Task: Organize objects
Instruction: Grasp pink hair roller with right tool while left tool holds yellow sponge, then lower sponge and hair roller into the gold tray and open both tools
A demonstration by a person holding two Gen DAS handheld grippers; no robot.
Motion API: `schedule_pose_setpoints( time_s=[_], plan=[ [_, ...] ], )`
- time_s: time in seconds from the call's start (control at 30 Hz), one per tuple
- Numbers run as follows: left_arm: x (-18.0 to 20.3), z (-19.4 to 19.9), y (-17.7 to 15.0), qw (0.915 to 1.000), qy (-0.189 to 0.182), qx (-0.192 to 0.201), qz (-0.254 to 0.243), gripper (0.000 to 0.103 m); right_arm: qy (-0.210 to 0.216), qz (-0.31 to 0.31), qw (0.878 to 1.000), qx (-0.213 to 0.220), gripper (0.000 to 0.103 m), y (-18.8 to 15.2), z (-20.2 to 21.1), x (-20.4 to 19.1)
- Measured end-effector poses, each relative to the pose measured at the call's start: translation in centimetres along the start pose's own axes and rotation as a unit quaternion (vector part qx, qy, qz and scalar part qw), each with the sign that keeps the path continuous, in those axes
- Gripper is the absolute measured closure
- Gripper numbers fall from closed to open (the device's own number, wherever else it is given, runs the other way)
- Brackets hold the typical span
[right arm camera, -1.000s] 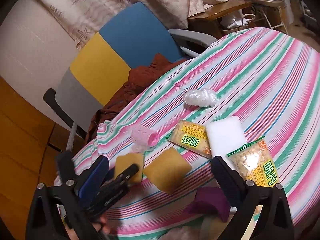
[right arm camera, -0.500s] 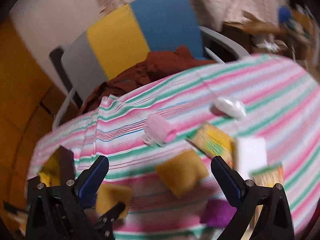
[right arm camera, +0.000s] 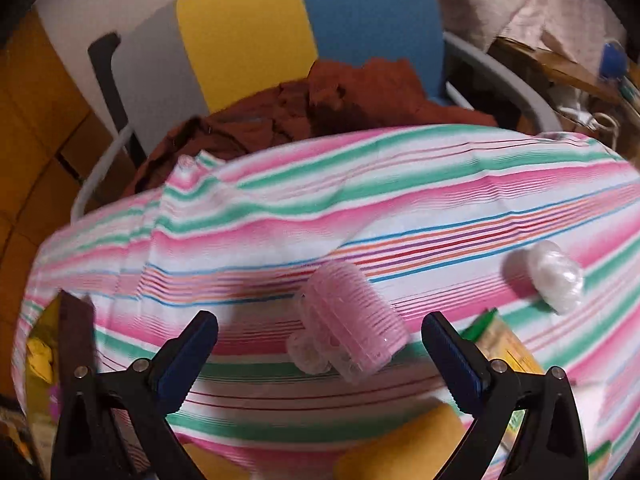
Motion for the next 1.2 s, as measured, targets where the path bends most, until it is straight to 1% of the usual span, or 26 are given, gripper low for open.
schedule_pose_setpoints(
  time_s=[0.07, 0.1, 0.13, 0.23, 0.37, 0.47, 0.67, 0.77, 0.97, 1.07, 1.13, 1.2],
  plan=[
    [0.0, -0.2, 0.1, 1.0, -0.004, -0.002, 0.003, 0.051, -0.02, 0.019, 1.0, -0.008, 0.028, -0.2, -0.7, 0.0],
    [0.0, -0.3, 0.2, 1.0, -0.004, -0.002, 0.005, 0.051, -0.026, 0.025, 0.999, -0.01, 0.034, -0.2, -1.0, 0.1],
    [0.0, -0.4, 0.1, 1.0, -0.003, -0.001, 0.006, 0.051, -0.024, 0.028, 0.999, -0.012, 0.036, -0.3, -1.1, 0.2],
    [0.2, -0.5, 0.1, 1.0, 0.002, 0.002, 0.003, 0.051, -0.028, 0.028, 0.999, -0.007, 0.037, -0.2, -0.8, 0.6],
    [0.5, -0.1, 0.0, 1.0, 0.004, 0.003, 0.002, 0.053, 0.002, 0.024, 1.0, 0.004, 0.037, -0.2, 0.1, 0.7],
    [0.6, 1.0, -0.1, 0.9999, 0.008, 0.013, 0.002, 0.053, 0.029, 0.033, 0.999, 0.021, 0.037, -0.3, 1.6, -0.2],
    [-0.9, 5.4, -0.7, 0.9988, 0.007, 0.044, 0.02, 0.052, 0.077, 0.065, 0.994, 0.052, 0.036, -0.8, 5.3, -3.4],
    [-2.2, 7.5, -1.3, 0.9976, 0.011, 0.059, 0.036, 0.052, 0.086, 0.085, 0.991, 0.058, 0.036, -1.5, 6.6, -5.8],
    [-6.7, 11.8, -3.0, 0.9922, 0.025, 0.092, 0.08, 0.052, 0.107, 0.111, 0.986, 0.056, 0.036, -3.8, 8.1, -9.9],
    [-9.3, 14.3, -4.5, 0.9873, 0.042, 0.113, 0.103, 0.052, 0.122, 0.124, 0.983, 0.053, 0.036, -5.1, 8.6, -12.2],
    [-10.9, 15.3, -5.2, 0.984, 0.053, 0.123, 0.118, 0.052, 0.129, 0.135, 0.981, 0.051, 0.036, -5.8, 8.9, -13.9],
    [-13.4, 16.7, -6.4, 0.9779, 0.068, 0.137, 0.143, 0.052, 0.136, 0.144, 0.979, 0.046, 0.036, -6.5, 9.0, -15.8]
  ],
)
Point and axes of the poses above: each gripper's, at about its wrist camera, not at the fingertips, and z roughly against the way its jaws point, x to its right, y to its top, the point moved 7 cm from there along -z, roughly the way its jaws point, and after that the axes turned 14 degrees about -x, right-handed, at the moved point
